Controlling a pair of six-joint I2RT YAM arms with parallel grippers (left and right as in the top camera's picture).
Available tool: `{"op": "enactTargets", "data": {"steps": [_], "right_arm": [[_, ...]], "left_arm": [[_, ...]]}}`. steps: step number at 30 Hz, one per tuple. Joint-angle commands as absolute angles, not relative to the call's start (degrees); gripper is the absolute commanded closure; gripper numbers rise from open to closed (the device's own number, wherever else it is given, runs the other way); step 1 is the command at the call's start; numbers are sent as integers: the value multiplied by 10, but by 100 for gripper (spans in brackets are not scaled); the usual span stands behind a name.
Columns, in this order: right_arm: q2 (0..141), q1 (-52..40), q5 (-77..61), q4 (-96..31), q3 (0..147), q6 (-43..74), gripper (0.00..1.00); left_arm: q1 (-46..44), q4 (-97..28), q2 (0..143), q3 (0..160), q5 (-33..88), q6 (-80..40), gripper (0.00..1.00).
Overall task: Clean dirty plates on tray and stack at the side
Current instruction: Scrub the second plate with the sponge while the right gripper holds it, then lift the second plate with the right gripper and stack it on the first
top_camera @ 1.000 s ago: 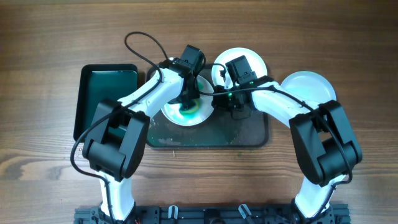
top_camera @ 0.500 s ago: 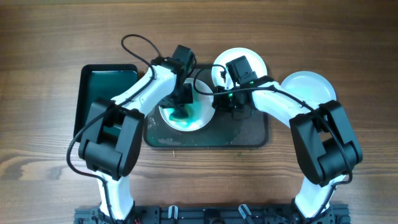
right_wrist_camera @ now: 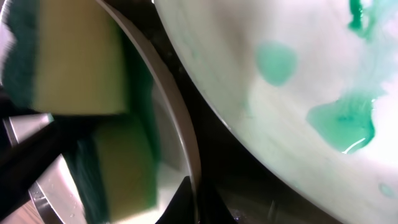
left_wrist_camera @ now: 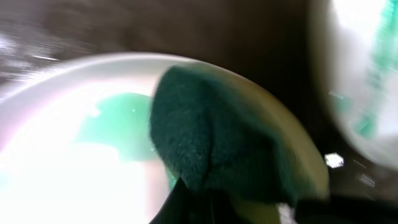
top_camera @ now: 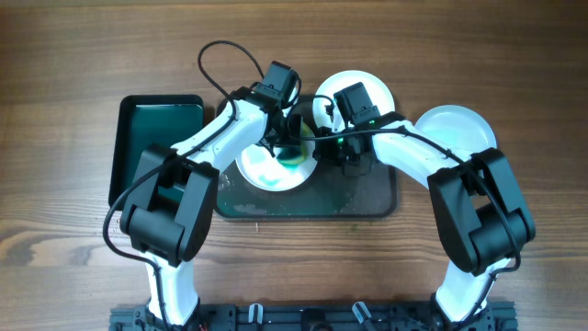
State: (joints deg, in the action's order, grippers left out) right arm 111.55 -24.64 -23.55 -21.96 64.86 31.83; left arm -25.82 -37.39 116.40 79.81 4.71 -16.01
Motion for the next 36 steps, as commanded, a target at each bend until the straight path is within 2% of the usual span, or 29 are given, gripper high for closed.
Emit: {"op": "enactTargets", "data": {"steps": [1, 3, 4, 5, 7, 9, 14, 19, 22, 24, 25, 28, 34, 36], "right_arm": [[1126, -251, -245, -226, 641, 308, 96], [1126, -251, -245, -227, 641, 308, 96], [1126, -251, -245, -228, 641, 308, 96], [1126, -251, -245, -228, 641, 308, 96], [1126, -251, -245, -227, 641, 308, 96], [1126, -251, -245, -227, 641, 309, 96], [1126, -251, -245, -228, 641, 311, 96], [1126, -253, -240, -240, 641, 324, 96], [1127, -266, -215, -243, 641, 347, 95], [1127, -270, -209, -243, 641, 350, 87], [1127, -271, -209, -243, 641, 361, 86], [1129, -277, -208, -241, 641, 376, 96], [1111, -278, -204, -259, 650, 375, 96], [1076, -287, -139, -290, 656, 372, 96]], "left_arm": [[-225, -374, 1170, 787, -145, -231, 96], [-208, -397, 1170, 787, -158, -277, 96], [-184, -453, 1170, 787, -159, -340, 96], [-180, -466, 1170, 787, -153, -339, 96], [-171, -486, 1170, 788, -135, -318, 96], [-168, -510, 1166, 798, -82, -254, 96], [-165, -587, 1128, 874, 48, -196, 96], [-148, -652, 1088, 963, 51, -197, 96], [-118, -654, 1072, 985, 49, -197, 96], [-98, -655, 1073, 985, 49, -197, 96], [-90, -656, 1075, 985, 49, -197, 96], [-70, -654, 1078, 985, 49, -197, 96], [-67, -656, 1078, 985, 49, -197, 96], [-67, -656, 1078, 985, 49, -197, 96]]}}
